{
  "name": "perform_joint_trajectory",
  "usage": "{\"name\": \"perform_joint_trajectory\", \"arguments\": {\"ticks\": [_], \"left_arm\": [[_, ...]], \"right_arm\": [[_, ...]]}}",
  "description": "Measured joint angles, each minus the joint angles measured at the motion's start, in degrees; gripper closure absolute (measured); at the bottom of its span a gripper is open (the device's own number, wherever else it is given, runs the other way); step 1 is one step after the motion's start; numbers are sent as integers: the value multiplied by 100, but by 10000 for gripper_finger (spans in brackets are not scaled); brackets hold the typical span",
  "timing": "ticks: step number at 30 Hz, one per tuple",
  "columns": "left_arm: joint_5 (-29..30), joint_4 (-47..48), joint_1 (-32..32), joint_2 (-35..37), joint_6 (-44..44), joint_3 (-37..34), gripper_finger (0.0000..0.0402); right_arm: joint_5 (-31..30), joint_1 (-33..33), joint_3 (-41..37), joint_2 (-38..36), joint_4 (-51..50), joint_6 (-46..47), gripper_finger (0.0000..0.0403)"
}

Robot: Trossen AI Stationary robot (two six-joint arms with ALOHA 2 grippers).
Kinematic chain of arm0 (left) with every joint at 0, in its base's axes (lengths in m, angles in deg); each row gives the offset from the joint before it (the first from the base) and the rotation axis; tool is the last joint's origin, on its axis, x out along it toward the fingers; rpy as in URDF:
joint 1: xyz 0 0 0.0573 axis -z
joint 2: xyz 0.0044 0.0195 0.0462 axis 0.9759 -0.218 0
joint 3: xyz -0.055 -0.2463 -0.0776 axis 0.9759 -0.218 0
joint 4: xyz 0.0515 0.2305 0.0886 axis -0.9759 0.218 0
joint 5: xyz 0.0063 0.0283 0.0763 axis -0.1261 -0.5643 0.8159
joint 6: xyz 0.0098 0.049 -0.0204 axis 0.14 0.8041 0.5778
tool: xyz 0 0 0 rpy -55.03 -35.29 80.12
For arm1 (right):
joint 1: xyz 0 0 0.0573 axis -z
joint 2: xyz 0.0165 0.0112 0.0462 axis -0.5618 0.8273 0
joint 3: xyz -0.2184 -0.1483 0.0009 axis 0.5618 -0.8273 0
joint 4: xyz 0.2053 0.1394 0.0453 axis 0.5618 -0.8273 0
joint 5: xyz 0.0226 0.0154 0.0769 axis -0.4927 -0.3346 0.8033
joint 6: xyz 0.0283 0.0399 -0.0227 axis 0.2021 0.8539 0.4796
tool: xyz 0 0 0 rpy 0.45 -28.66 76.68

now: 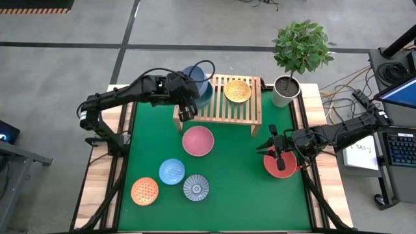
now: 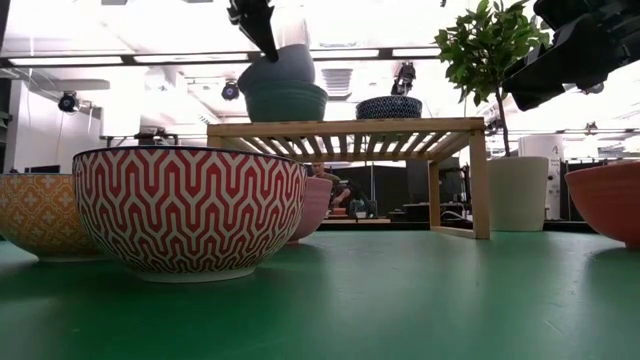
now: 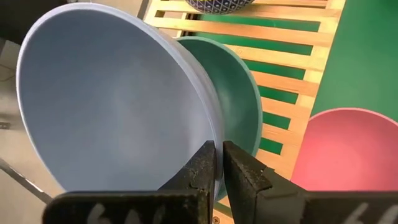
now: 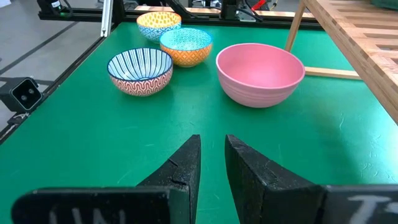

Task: Place and stack bowls onto a shelf
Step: Stack the light blue bowl on top of the green bowl on the shelf

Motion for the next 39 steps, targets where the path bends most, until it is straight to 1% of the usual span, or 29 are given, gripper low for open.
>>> {"name": "perform_joint_trajectory", "arguments": {"ticks": [3, 6, 14, 18, 21, 24, 26, 28, 31, 35, 39], "left_arm": [[-2, -50, 0, 0, 0, 2, 385], [-4, -68, 0, 0, 0, 7, 369], [-7, -79, 0, 9, -78, 9, 297], [-4, -58, 127, 127, -263, 43, 267], [-7, -113, 307, 284, -302, 44, 257], [-7, -393, 497, 451, -236, -74, 257], [-7, -780, 591, 621, -48, -259, 264], [-16, -1339, 619, 850, 60, -591, 274], [-9, -2366, 588, 1240, 157, -1318, 291], [-11, -4014, 431, 1689, 258, -2453, 314], [-9, -5154, 275, 1945, 339, -3252, 334]], "right_arm": [[2, 0, 0, -2, 0, 35, 339], [0, 0, 0, -2, 0, 37, 339], [1, 0, 0, -2, 0, 38, 339], [2, 0, 0, 0, 0, 43, 339], [2, 0, 0, 0, 2, 210, 339], [2, -2, 0, 0, 2, 410, 339], [2, -2, 0, 0, 6, 471, 339], [2, -2, 0, 0, 29, 459, 339], [2, -2, 0, 2, 190, 347, 339], [4, -2, 0, 2, 340, 262, 339], [7, -4, 0, 2, 293, 291, 339]]}}
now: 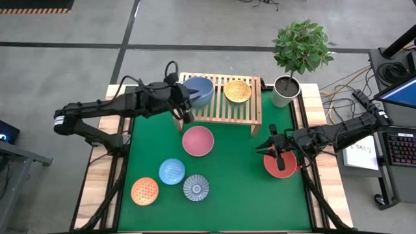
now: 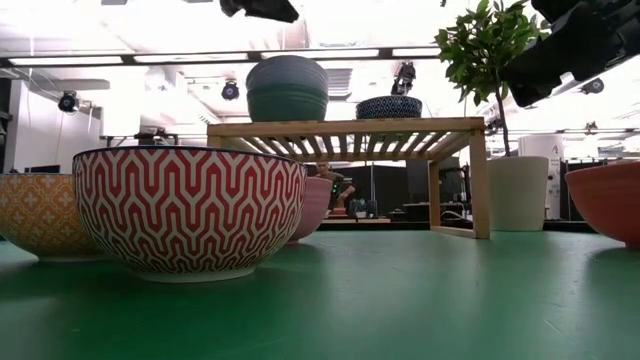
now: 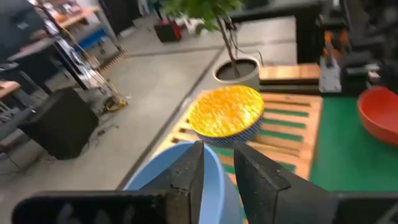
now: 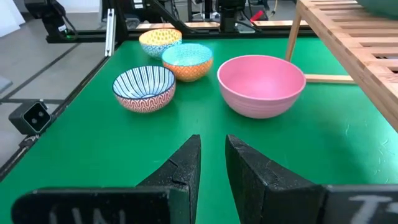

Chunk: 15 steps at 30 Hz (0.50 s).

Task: Place and stack bowls onto a shelf
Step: Stack the light blue bowl on top of the green bowl on the shelf

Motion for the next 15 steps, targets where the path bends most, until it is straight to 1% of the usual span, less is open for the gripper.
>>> {"name": "perform_joint_trajectory", "arguments": {"ticks": [3, 8, 15], "left_arm": [[0, -407, -126, 55, -8, -341, 346], [-2, -570, -250, -2, -210, -630, 359], [-6, -578, -242, -224, -327, -686, 361]], "right_arm": [[1, 1, 0, 0, -24, -1, 339], [2, 1, 0, 0, -30, -58, 339], [4, 1, 0, 9, -35, -51, 339]]}}
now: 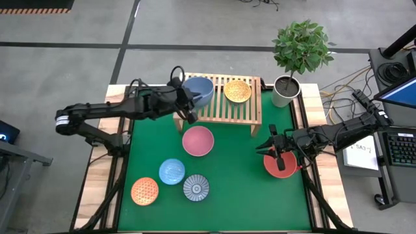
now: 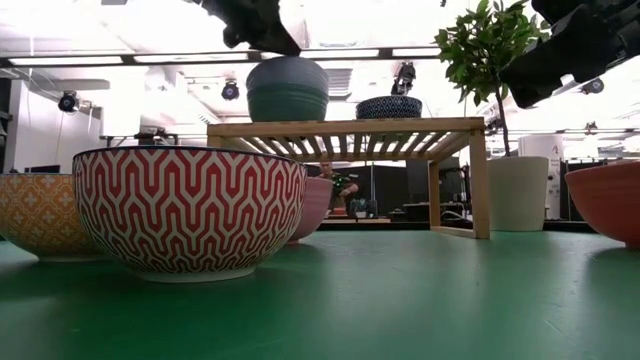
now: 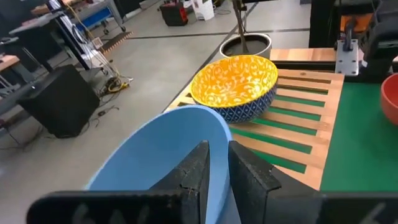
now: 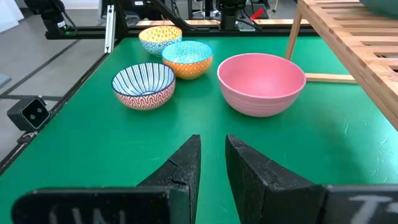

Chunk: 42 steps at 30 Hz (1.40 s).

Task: Place and stack bowls onto a shelf
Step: Stack the light blue bowl on top of the green bowl on the shelf

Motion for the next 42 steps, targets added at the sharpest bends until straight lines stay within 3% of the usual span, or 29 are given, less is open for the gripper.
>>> {"name": "perform_joint_trajectory", "arguments": {"ticks": [42], "left_arm": [[-191, 534, 245, -130, -877, 11, 361]], "right_arm": [[0, 0, 0, 4, -2, -46, 339]]}}
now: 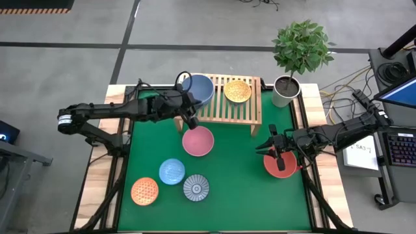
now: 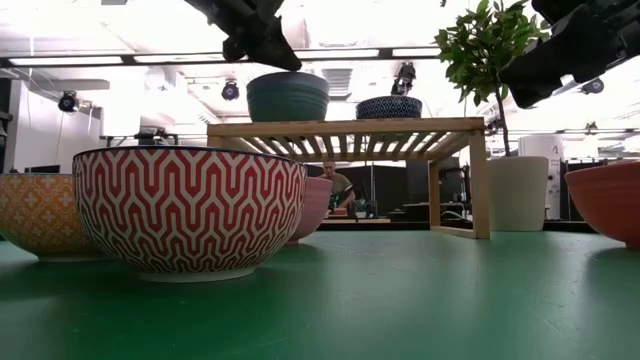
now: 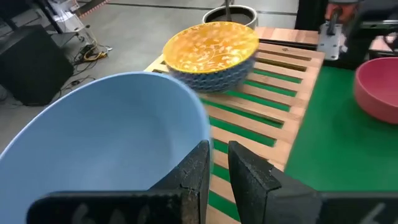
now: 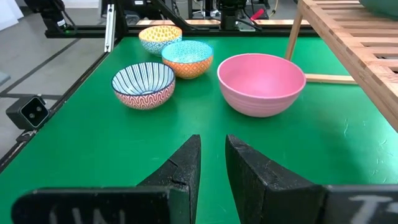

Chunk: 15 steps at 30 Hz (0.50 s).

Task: Place and stack bowls onto a shelf
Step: Stack the light blue bowl on top of the green bowl on the shelf

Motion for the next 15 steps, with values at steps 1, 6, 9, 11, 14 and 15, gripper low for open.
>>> {"name": "perform_joint_trajectory", "arguments": {"ticks": [1, 6, 9, 11, 14, 15], "left_arm": [[0, 1, 52, 26, 0, 0, 361], [-1, -49, 300, 156, -2, 0, 361], [3, -45, 459, 205, -2, -4, 361], [37, -165, 648, 253, -2, -45, 361], [48, -601, 979, 401, 144, -226, 361], [48, -735, 1083, 485, 205, -326, 361]], "right_arm": [[0, 0, 0, 0, 0, -3, 339], [0, 0, 0, 0, 0, -48, 339], [-2, 0, 0, 0, 1, -117, 339], [0, 0, 0, 0, 2, -113, 339], [0, 0, 0, 0, 2, -85, 339], [0, 0, -4, 0, 2, -79, 339]]}}
